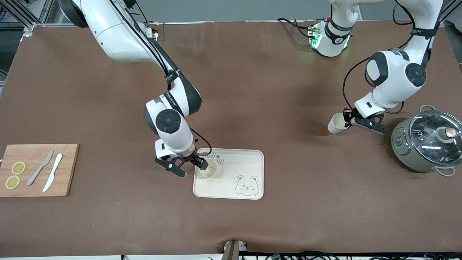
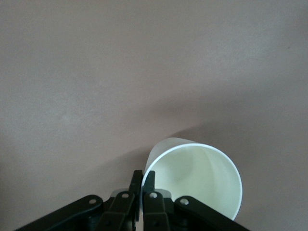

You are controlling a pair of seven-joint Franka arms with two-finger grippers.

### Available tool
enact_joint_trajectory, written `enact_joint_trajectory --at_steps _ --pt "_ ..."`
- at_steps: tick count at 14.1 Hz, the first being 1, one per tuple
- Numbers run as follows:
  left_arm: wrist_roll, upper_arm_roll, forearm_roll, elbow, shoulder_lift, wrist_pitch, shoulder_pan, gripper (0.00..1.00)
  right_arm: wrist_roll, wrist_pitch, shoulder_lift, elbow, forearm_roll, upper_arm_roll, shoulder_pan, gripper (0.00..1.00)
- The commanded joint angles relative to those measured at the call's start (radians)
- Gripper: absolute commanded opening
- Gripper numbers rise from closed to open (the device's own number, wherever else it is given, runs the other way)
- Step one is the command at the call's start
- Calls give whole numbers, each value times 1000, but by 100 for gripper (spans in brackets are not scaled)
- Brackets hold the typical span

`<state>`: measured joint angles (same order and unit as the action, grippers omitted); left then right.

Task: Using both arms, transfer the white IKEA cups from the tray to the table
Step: 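Lower the right gripper over the other cup while the left gripper carries its cup, then close the right gripper on the cup while the left gripper lowers its cup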

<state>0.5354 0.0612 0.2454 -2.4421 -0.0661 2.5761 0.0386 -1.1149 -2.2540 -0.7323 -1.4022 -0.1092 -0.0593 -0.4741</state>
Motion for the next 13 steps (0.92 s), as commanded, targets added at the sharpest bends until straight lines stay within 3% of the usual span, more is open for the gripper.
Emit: enact_joint_trajectory --at_steps 1,13 --pt "92 11 72 -29 17 21 35 0 -37 4 -25 35 -35 1 -9 100" --pt "198 9 97 -51 -72 118 75 0 -37 -55 -90 51 -35 3 -14 100"
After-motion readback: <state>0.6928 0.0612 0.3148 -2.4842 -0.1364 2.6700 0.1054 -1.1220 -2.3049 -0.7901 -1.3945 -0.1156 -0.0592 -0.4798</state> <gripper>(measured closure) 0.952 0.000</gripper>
